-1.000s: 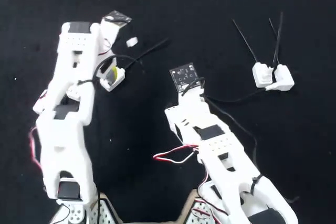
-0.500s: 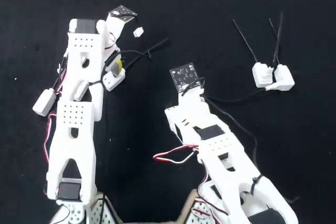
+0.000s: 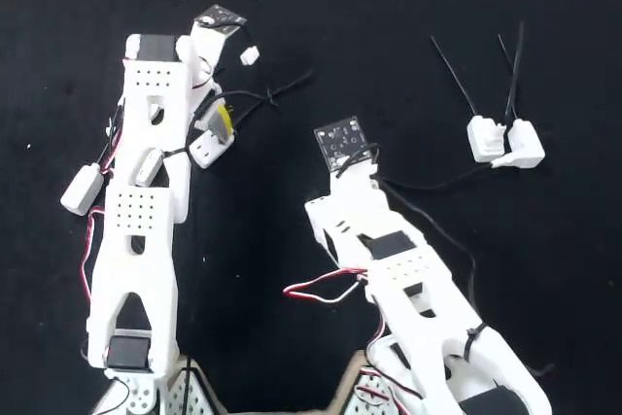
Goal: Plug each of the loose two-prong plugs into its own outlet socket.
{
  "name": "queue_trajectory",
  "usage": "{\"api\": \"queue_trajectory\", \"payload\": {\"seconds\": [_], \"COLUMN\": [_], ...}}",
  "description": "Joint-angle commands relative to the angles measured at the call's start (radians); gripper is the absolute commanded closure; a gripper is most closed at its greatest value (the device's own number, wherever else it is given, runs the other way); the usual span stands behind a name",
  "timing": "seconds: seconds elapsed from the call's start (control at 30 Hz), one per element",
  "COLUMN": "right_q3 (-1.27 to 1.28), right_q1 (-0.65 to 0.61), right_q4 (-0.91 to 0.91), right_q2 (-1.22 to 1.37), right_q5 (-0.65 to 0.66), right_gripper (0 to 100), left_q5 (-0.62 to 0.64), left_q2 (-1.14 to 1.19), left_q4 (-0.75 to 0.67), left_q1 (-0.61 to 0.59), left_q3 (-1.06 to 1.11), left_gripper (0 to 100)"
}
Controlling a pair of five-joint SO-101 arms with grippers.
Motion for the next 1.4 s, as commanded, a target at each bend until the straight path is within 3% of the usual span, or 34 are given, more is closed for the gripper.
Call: {"api": "queue_trajectory", "payload": {"seconds": [0.0, 0.27, 0.83, 0.93, 1.03, 1.1, 1.2, 1.37], "right_q3": [-0.007, -0.007, -0.007, -0.007, -0.012, -0.013, -0.013, -0.015], "right_q1": [-0.005, -0.005, -0.005, 0.015, 0.041, 0.049, 0.066, 0.080], "right_q4": [-0.026, -0.026, -0.026, -0.026, -0.026, -0.026, -0.026, -0.026], "right_q2": [-0.031, -0.031, -0.031, -0.031, -0.031, -0.031, -0.035, -0.038], "right_q5": [0.000, 0.000, 0.002, 0.002, 0.002, 0.002, 0.002, 0.002], "right_gripper": [83.2, 83.2, 83.2, 83.2, 83.2, 83.2, 83.2, 83.2], "left_q5": [-0.028, -0.129, -0.107, -0.046, 0.031, 0.104, 0.170, 0.279], "left_q2": [-0.155, -0.204, -0.046, -0.064, -0.089, -0.124, -0.196, -0.390], "left_q4": [0.009, -0.034, -0.066, -0.021, 0.011, 0.011, 0.011, 0.011], "left_q1": [-0.008, 0.005, 0.016, 0.010, 0.008, -0.001, -0.018, -0.058], "left_q3": [0.088, 0.325, 0.219, 0.142, 0.067, 0.067, 0.111, 0.360], "left_gripper": [74, 75, 75, 83, 98, 95, 97, 97]}}
